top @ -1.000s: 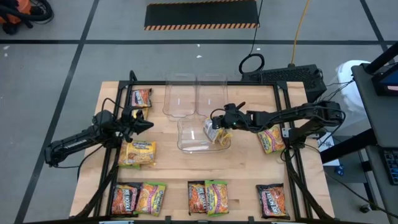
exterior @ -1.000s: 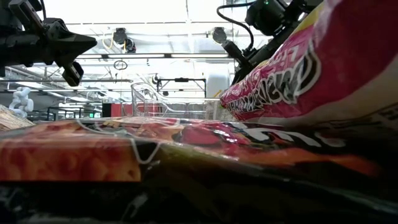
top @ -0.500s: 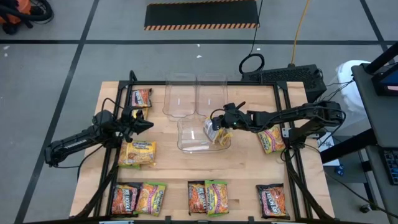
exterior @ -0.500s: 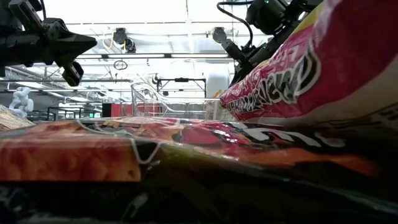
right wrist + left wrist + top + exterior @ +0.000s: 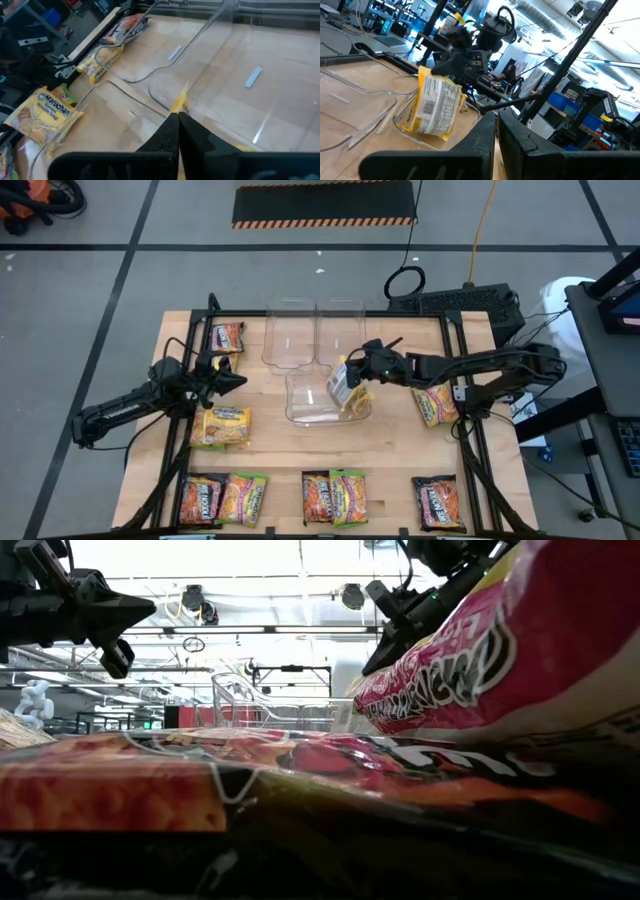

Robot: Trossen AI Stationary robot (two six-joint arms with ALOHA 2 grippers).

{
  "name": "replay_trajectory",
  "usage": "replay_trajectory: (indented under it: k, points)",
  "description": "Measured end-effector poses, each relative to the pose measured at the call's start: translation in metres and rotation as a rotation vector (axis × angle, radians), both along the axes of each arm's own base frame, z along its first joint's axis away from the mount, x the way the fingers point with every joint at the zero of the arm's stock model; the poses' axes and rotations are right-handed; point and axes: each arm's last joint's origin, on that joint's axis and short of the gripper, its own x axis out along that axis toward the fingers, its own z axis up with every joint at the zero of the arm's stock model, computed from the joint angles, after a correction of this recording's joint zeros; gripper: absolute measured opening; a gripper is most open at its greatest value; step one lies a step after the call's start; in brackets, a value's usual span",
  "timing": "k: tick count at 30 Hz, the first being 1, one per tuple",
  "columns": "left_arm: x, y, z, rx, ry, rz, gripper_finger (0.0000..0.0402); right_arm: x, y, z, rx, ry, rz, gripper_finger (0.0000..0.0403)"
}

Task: Sort Maruchan noodles
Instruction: Put the yellow noodle pack into the bottom transparent bin, then put the green noodle pack into the top right transparent bin

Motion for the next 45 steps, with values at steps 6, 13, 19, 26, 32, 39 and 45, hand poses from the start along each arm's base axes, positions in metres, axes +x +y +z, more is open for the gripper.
replay_trajectory:
  k: [6, 13, 19, 26, 32, 39, 45]
  points:
    - [0.0, 0.0, 0.0, 0.0, 0.0, 0.0, 0.0026, 0.0, 0.0, -0.001, 0.026, 0.003, 0.039, 0.0]
    - [0.0, 0.0, 0.0, 0.0, 0.0, 0.0, 0.0026, -0.001, 0.0, -0.002, 0.029, 0.018, 0.04, 0.0]
    - [0.0, 0.0, 0.0, 0.0, 0.0, 0.0, 0.0026, -0.001, 0.0, -0.002, 0.028, 0.019, 0.042, 0.0]
    - [0.0, 0.0, 0.0, 0.0, 0.0, 0.0, 0.0026, -0.003, -0.001, -0.005, 0.027, 0.062, 0.041, 0.0007]
    - [0.0, 0.0, 0.0, 0.0, 0.0, 0.0, 0.0026, -0.003, -0.001, -0.005, 0.005, 0.074, 0.048, 0.0035]
    - [0.0, 0.0, 0.0, 0.0, 0.0, 0.001, 0.0026, -0.004, -0.006, -0.002, -0.063, 0.09, 0.078, 0.0064]
    - [0.0, 0.0, 0.0, 0.0, 0.0, 0.001, 0.0026, -0.013, -0.01, 0.014, -0.161, 0.076, 0.119, 0.0068]
